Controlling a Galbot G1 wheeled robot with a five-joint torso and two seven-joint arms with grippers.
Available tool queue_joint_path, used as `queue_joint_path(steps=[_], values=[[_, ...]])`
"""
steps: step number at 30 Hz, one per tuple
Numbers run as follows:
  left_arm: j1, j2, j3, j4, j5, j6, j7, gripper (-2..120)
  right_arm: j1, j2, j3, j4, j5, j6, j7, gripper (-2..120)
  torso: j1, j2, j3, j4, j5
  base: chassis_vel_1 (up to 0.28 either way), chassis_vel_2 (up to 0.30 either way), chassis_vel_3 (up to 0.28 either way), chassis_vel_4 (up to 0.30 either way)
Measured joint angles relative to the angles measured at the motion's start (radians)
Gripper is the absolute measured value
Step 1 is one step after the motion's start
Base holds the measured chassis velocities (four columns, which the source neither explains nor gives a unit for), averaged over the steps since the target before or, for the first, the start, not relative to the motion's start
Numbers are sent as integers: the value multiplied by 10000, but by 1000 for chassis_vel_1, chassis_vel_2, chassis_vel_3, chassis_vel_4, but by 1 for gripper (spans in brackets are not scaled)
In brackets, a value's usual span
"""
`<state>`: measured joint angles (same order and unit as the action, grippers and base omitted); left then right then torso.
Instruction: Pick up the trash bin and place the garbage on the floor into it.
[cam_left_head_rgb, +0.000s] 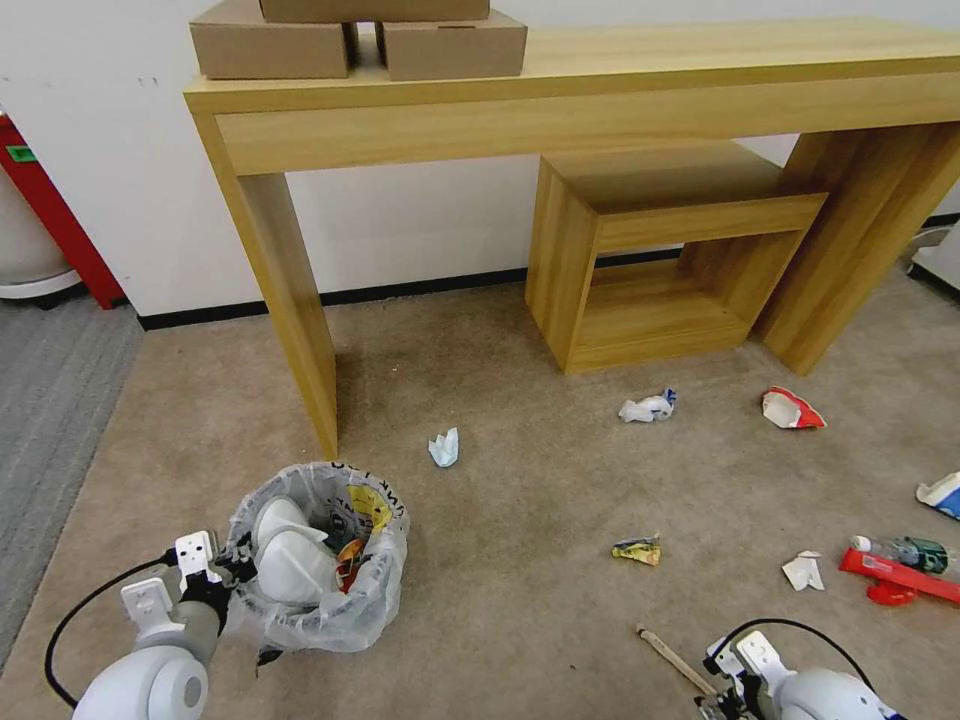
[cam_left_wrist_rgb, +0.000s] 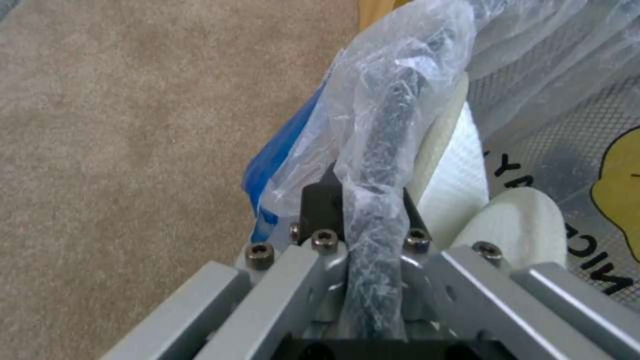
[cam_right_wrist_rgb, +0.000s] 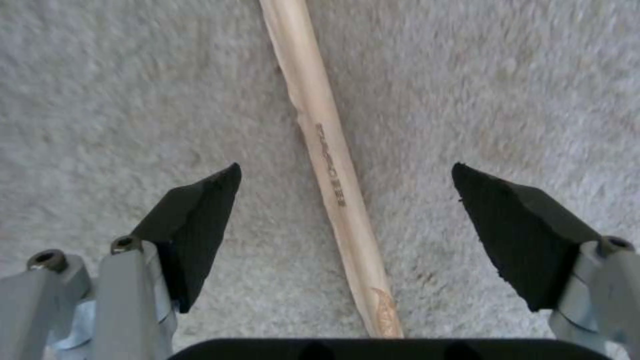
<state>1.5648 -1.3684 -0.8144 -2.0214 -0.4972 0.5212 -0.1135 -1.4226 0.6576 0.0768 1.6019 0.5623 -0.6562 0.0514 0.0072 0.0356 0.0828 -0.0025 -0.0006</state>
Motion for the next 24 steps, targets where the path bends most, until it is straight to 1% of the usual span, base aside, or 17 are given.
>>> queue_joint_path(steps=[13, 15, 16, 18, 24], values=[[-69, -4, 0, 104, -12, -29, -6, 1, 64, 58, -89, -107, -46, 90, -19, 76, 0, 1, 0, 0, 0, 0, 0, 0, 0], [-77, -3, -6, 125, -15, -36, -6, 1, 76, 54, -104, -149, -48, 106, -28, 69, 0, 0, 0, 0, -1, 0, 0, 0, 0], [-77, -3, -6, 125, -15, -36, -6, 1, 76, 54, -104, -149, -48, 106, -28, 69, 0, 0, 0, 0, -1, 0, 0, 0, 0], [-89, -4, -11, 127, -28, -39, -11, 1, 92, 85, -144, -220, -69, 136, -29, 61, 0, 1, 0, 0, 0, 0, 0, 0, 0], [-85, 1, -25, 129, -40, -39, -21, 1, 102, 178, -192, -336, -107, 225, -41, 59, 0, 1, 0, 0, -1, 0, 0, 0, 0]])
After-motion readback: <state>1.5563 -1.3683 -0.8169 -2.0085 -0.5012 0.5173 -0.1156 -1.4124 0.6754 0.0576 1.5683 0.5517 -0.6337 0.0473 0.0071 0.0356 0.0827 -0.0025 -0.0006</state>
